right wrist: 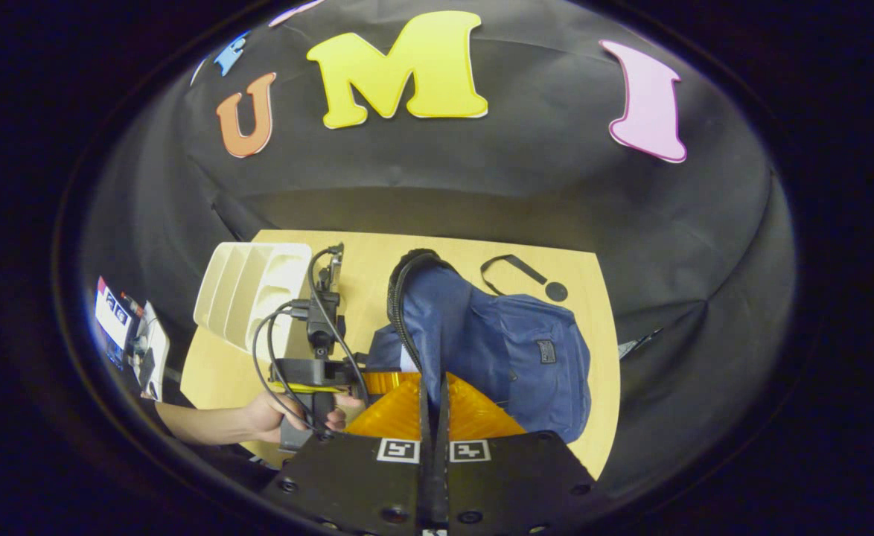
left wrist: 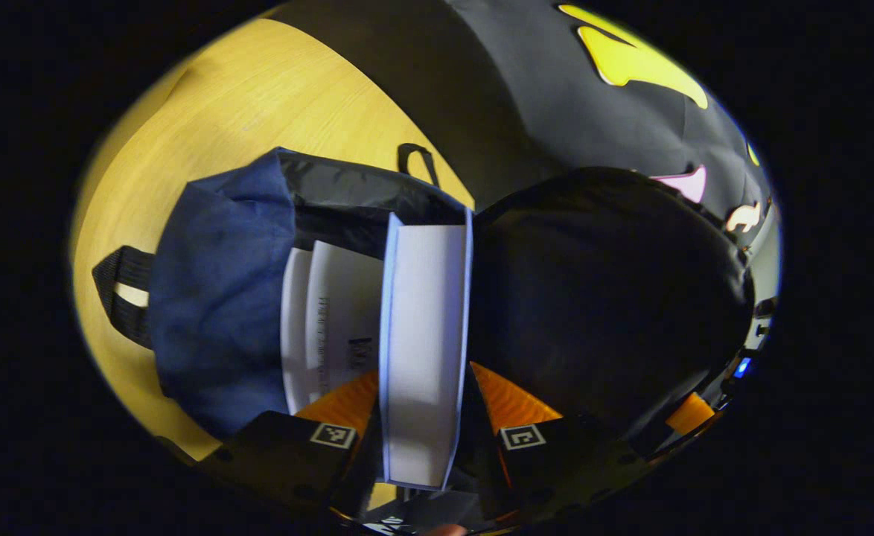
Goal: Open the schoolbag, grab two books from the bookshelf and put them into the schoolbag.
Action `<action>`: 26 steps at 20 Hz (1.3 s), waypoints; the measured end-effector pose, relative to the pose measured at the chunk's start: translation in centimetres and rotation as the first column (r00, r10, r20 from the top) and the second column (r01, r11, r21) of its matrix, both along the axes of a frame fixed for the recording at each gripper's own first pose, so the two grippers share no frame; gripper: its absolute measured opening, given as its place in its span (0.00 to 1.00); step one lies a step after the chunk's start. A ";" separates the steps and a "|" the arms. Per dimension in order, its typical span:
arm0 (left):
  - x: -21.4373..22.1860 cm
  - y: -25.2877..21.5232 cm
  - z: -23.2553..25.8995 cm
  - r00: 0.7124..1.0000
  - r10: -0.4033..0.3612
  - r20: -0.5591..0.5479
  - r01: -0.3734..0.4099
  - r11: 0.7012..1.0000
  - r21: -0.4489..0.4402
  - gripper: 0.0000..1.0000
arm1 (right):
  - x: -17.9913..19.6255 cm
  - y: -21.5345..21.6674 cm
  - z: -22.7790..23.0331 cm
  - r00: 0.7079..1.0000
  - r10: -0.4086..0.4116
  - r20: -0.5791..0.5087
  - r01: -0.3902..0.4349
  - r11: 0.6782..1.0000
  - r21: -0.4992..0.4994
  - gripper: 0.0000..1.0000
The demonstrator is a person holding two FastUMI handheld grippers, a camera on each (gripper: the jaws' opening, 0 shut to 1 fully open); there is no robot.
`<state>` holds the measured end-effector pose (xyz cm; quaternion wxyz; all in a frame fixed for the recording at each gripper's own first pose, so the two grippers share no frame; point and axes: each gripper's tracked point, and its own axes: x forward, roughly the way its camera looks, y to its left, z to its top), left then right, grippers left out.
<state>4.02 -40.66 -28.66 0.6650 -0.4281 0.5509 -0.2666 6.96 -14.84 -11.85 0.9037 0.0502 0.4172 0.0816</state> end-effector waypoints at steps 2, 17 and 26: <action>-0.1 0.4 -1.6 0.999 -0.039 -0.002 0.039 0.991 0.128 0.72 | 0.0 0.0 -0.4 1.000 0.002 -0.005 -0.002 1.000 -0.001 0.00; 5.1 12.7 9.6 0.847 -0.113 0.519 -0.266 0.756 0.598 0.90 | -0.2 2.3 -2.6 1.000 0.012 -0.002 -0.012 0.999 0.036 0.00; 5.5 25.0 23.8 0.576 -0.076 0.814 -0.589 0.652 0.478 0.99 | 0.9 7.9 2.2 0.975 -0.080 0.206 0.045 0.984 0.171 0.97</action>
